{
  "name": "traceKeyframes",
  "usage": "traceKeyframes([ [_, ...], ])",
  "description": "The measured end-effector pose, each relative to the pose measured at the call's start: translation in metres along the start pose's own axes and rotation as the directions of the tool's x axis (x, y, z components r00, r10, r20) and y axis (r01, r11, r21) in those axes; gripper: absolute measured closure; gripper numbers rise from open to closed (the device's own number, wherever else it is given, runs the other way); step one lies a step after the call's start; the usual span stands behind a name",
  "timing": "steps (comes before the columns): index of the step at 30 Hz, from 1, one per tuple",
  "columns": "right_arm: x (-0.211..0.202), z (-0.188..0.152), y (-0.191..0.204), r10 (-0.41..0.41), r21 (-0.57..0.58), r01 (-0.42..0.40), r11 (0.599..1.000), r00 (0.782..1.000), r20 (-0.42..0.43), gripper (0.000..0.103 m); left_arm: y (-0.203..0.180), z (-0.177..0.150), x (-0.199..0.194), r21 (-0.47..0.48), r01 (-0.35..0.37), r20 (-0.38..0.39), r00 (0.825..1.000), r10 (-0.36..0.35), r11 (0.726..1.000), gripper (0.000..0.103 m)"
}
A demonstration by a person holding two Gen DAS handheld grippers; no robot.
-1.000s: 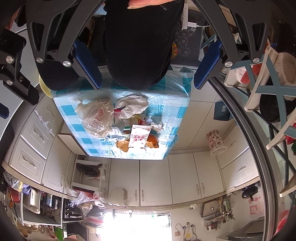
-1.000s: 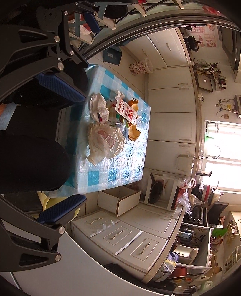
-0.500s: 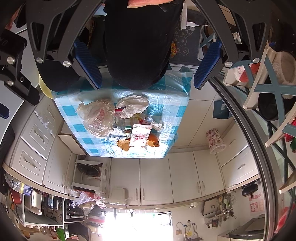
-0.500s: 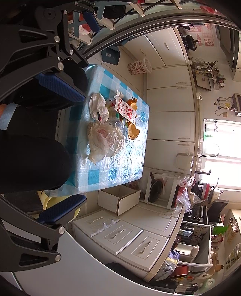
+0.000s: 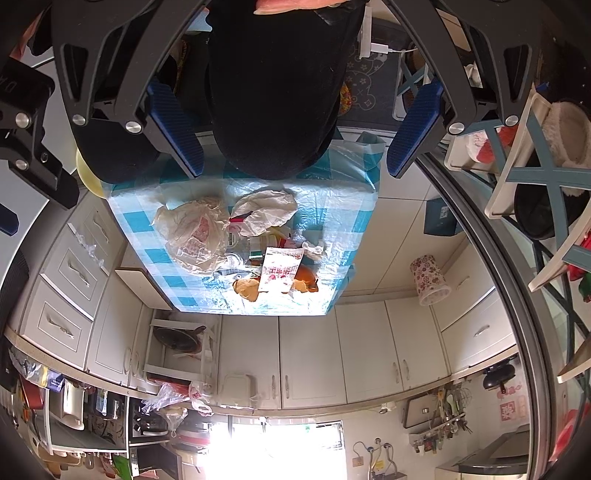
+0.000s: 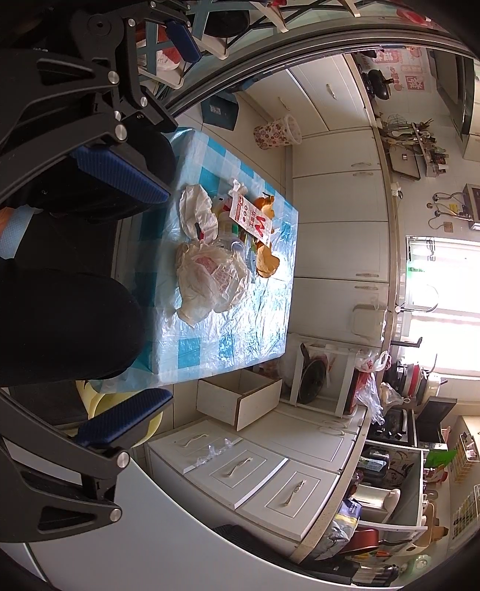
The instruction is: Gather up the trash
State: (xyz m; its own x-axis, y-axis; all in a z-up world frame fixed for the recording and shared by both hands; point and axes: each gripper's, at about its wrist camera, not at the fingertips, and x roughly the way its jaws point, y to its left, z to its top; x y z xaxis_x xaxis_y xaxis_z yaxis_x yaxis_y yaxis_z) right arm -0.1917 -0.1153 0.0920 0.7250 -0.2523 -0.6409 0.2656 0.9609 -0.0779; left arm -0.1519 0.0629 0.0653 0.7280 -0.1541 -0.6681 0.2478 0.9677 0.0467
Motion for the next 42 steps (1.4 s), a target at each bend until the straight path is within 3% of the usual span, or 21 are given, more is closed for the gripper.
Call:
traceKeyframes([
  [26,0.003,-0.002,0.001,0.006,0.0,-0.006,1.0,1.0,-0.007,0.007,0.0,0.0,0.0,0.003,-0.005,0.001,1.0,0.005,1.0,0.008],
  [42,0.067,0.014,-0.017,0.058,0.026,-0.057,0.998,0.998,-0.023,0.007,0.004,0.022,0.045,0.0,-0.049,-0.035,0.998,0.049,0.999,0.008],
])
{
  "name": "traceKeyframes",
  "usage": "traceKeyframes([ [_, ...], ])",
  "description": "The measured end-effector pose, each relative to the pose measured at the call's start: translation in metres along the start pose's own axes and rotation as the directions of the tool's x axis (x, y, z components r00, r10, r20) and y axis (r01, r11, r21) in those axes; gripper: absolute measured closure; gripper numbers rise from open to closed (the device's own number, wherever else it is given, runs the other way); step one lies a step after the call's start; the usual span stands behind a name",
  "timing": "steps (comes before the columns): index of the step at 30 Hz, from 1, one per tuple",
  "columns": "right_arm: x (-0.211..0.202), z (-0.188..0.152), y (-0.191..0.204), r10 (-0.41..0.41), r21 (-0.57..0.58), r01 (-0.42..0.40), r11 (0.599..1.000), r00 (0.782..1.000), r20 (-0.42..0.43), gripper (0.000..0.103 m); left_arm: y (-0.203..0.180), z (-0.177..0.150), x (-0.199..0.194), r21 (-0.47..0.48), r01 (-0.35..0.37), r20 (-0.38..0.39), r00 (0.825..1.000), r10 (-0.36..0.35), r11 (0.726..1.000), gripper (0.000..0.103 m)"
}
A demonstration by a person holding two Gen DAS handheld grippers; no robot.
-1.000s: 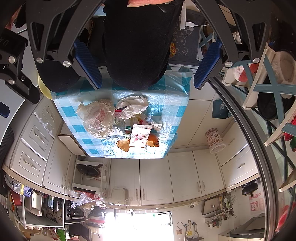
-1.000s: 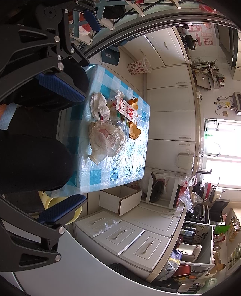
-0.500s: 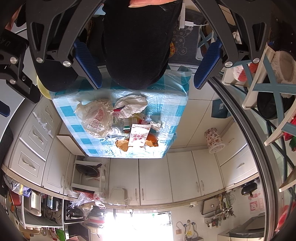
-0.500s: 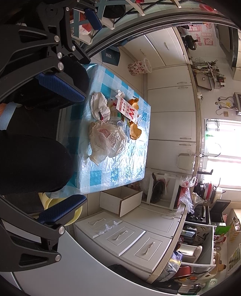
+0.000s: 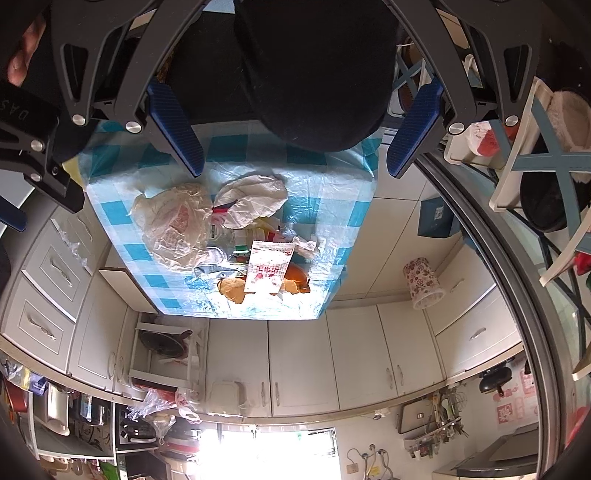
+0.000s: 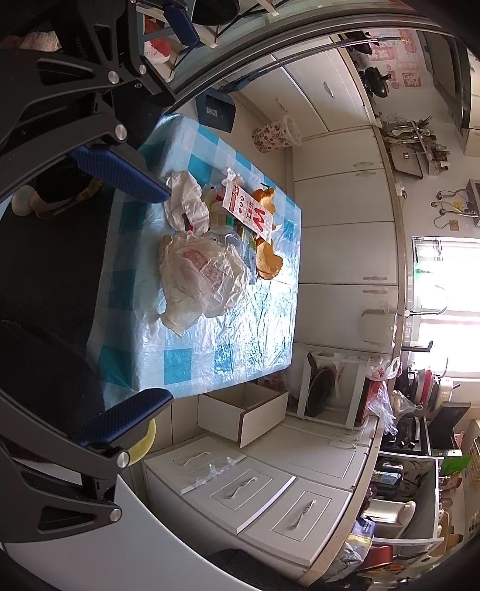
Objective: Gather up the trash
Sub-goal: 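Grasp the white paper bag with the red W using the left gripper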
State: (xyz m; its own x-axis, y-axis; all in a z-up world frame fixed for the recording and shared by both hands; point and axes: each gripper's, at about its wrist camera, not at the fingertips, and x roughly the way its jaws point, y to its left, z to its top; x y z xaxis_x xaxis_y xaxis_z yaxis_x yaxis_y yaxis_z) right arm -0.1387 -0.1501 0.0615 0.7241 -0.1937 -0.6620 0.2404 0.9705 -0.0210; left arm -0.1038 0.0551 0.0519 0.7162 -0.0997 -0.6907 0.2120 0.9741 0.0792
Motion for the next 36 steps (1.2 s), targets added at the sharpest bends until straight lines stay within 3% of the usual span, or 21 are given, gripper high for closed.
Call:
traceKeyframes([
  [11,0.071,0.021,-0.025,0.059,0.029,-0.058,0.998,0.997,-0.046,0.007,-0.009,0.033,0.08,-0.022,0.032,-0.093,0.995,-0.034,0.999,0.008],
  [20,0.13,0.062,-0.034,0.144,0.022,-0.143,0.989,0.988,-0.057,0.007,-0.03,0.09,0.176,-0.002,0.055,-0.189,0.98,-0.054,0.998,0.008],
  [30,0.226,0.094,-0.052,0.281,0.198,-0.247,0.949,0.945,-0.169,0.007,-0.048,0.121,0.263,0.051,0.029,-0.281,0.96,-0.014,0.998,0.008],
  [33,0.244,0.101,-0.045,0.313,0.206,-0.274,0.939,0.931,-0.189,0.007,-0.048,0.124,0.282,0.036,0.057,-0.321,0.946,-0.042,0.998,0.008],
  [36,0.259,0.105,-0.041,0.338,0.21,-0.295,0.932,0.918,-0.207,0.007,-0.048,0.124,0.294,0.018,0.064,-0.345,0.937,-0.054,0.998,0.021],
])
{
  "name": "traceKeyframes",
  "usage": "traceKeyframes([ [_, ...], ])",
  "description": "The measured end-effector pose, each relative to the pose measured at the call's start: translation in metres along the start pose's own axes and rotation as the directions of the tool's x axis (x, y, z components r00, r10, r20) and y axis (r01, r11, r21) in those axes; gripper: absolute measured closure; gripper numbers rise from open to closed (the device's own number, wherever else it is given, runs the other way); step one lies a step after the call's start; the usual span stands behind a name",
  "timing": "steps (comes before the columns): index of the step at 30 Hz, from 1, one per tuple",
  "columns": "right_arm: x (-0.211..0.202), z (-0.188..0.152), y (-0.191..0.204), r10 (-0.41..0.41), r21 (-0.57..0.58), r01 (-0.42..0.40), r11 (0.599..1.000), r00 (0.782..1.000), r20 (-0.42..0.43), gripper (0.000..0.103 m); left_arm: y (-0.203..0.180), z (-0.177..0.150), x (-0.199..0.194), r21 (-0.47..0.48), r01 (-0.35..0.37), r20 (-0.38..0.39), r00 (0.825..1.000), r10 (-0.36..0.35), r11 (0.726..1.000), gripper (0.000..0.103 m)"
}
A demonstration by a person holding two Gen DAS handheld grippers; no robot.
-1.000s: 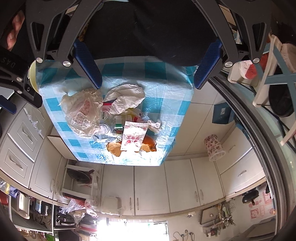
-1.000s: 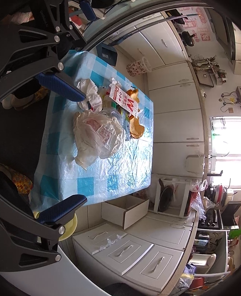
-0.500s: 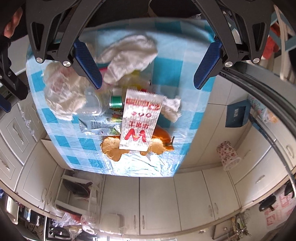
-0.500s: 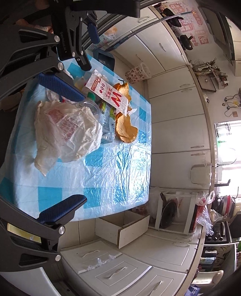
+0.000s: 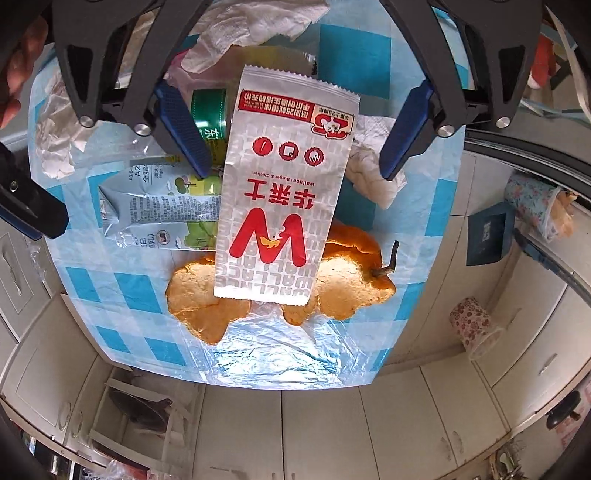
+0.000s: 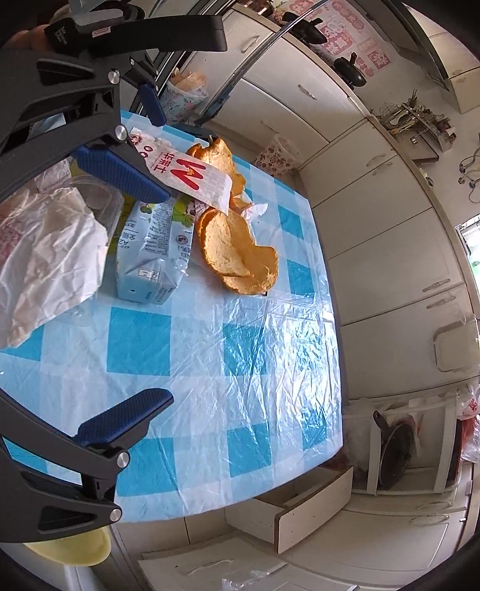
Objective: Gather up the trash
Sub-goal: 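Grasp the white paper bag with the red W using the left gripper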
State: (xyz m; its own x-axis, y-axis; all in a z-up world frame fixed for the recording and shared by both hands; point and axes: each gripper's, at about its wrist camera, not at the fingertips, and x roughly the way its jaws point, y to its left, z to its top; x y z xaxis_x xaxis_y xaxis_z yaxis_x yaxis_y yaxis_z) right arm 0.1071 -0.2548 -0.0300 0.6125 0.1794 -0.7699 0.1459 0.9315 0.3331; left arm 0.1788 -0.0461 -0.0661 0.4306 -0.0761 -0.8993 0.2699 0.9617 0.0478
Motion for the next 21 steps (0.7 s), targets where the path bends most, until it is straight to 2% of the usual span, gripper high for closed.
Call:
traceKeyframes([
  [2,0.01,0.004,-0.006,0.033,0.033,-0.032,0.999,0.999,-0.019,0.007,0.003,0.001,0.004,-0.014,0.032,-0.018,0.999,-0.032,0.999,0.038],
  [3,0.016,0.007,-0.009,0.042,0.047,-0.04,0.998,0.999,-0.03,0.007,0.004,0.002,0.005,-0.02,0.044,-0.022,0.999,-0.044,0.999,0.041],
  [5,0.024,0.013,-0.014,0.057,0.063,-0.054,0.997,0.997,-0.042,0.008,0.006,0.004,0.004,-0.028,0.061,-0.02,0.998,-0.062,0.998,0.06],
  [6,0.027,0.017,-0.016,0.067,0.068,-0.064,0.996,0.997,-0.044,0.011,0.007,0.005,0.004,-0.033,0.071,-0.021,0.997,-0.071,0.997,0.064],
  [7,0.03,0.022,-0.017,0.079,0.071,-0.076,0.995,0.996,-0.043,0.013,0.008,0.005,0.004,-0.041,0.086,-0.022,0.996,-0.087,0.995,0.073],
  [9,0.037,0.032,-0.016,0.111,0.064,-0.108,0.992,0.993,-0.045,0.026,0.012,0.006,0.0,-0.061,0.119,-0.013,0.993,-0.12,0.991,0.081],
  [10,0.041,0.037,-0.015,0.119,0.061,-0.115,0.991,0.992,-0.053,0.028,0.014,0.007,-0.003,-0.067,0.129,-0.003,0.992,-0.129,0.989,0.087],
  [12,0.052,0.046,-0.014,0.141,0.058,-0.137,0.989,0.987,-0.072,0.041,0.018,0.007,-0.008,-0.081,0.146,0.014,0.989,-0.145,0.986,0.089],
  [14,0.063,0.054,-0.013,0.163,0.062,-0.158,0.986,0.982,-0.099,0.05,0.024,0.007,-0.012,-0.101,0.162,0.027,0.987,-0.16,0.982,0.09],
  [18,0.084,0.066,-0.01,0.182,0.053,-0.176,0.983,0.972,-0.148,0.063,0.033,0.008,-0.019,-0.128,0.19,0.054,0.981,-0.185,0.973,0.09],
  [21,0.094,0.07,-0.006,0.194,0.038,-0.19,0.981,0.963,-0.186,0.07,0.035,0.01,-0.023,-0.124,0.184,0.069,0.982,-0.176,0.975,0.09],
])
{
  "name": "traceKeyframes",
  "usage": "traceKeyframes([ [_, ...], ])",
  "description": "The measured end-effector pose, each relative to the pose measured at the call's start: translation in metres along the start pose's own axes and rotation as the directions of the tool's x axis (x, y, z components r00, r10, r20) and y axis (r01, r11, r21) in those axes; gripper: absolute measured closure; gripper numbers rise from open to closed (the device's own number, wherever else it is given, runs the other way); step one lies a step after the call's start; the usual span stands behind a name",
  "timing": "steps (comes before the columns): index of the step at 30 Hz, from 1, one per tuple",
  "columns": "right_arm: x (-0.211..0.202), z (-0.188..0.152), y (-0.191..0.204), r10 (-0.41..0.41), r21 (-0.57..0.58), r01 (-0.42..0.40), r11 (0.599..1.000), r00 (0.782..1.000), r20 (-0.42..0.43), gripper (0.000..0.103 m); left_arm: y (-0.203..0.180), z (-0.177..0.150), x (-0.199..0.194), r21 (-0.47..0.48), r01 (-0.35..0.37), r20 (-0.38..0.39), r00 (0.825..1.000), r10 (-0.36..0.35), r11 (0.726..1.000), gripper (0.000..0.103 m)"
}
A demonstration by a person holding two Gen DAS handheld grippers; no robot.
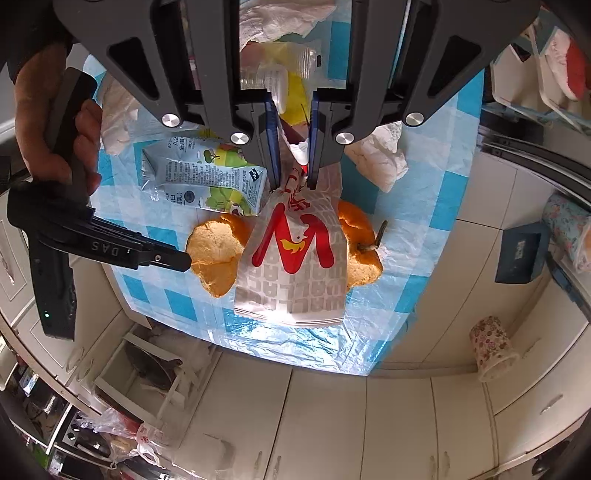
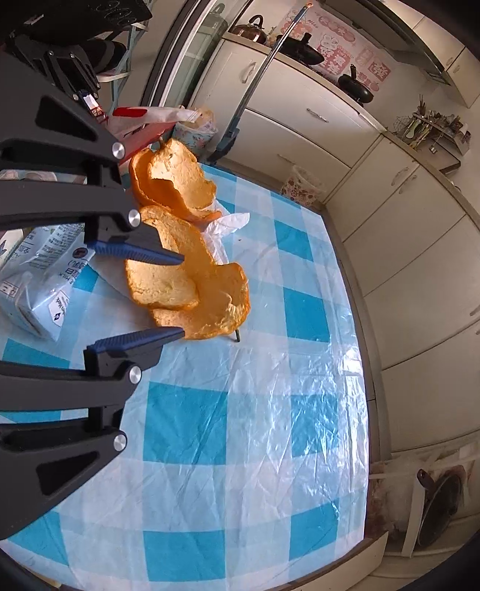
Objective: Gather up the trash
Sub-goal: 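Grasp the white paper bag with the red W using the left gripper, then drop the paper bag into the yellow bucket while the right gripper drops a peel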
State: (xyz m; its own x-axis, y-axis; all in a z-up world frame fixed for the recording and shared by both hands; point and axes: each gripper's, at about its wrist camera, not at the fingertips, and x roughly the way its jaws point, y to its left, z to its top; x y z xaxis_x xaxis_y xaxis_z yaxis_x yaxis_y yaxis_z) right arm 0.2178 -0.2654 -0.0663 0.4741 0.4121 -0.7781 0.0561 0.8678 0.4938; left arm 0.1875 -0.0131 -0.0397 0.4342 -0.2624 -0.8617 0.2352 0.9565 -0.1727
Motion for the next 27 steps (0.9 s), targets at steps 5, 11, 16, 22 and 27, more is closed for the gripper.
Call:
traceKeyframes([
  [5,0.015,0.002,0.008,-0.022,-0.046,0.02,0.999,0.999,-0.042,0.081,0.0,0.001,-0.006,0.003,0.018,0.013,1.0,-0.018,1.0,0.09],
  [11,0.014,-0.001,0.008,-0.03,-0.042,0.029,0.999,0.999,-0.017,0.098,-0.002,0.001,-0.015,0.01,0.017,0.046,0.999,-0.018,1.0,0.09],
  [16,-0.021,-0.003,0.017,-0.003,-0.046,0.006,0.999,0.997,0.077,0.098,-0.001,0.002,-0.028,-0.009,0.047,0.09,0.995,-0.046,0.999,0.09],
  [22,-0.095,-0.018,0.021,0.0,-0.048,0.012,0.999,0.973,0.232,0.098,-0.023,-0.004,-0.044,0.039,0.118,0.156,0.98,-0.123,0.992,0.09],
  [27,-0.177,-0.059,0.008,-0.096,-0.038,0.119,0.992,0.918,0.385,0.098,-0.058,-0.014,-0.057,0.108,0.214,0.189,0.954,-0.232,0.971,0.09],
])
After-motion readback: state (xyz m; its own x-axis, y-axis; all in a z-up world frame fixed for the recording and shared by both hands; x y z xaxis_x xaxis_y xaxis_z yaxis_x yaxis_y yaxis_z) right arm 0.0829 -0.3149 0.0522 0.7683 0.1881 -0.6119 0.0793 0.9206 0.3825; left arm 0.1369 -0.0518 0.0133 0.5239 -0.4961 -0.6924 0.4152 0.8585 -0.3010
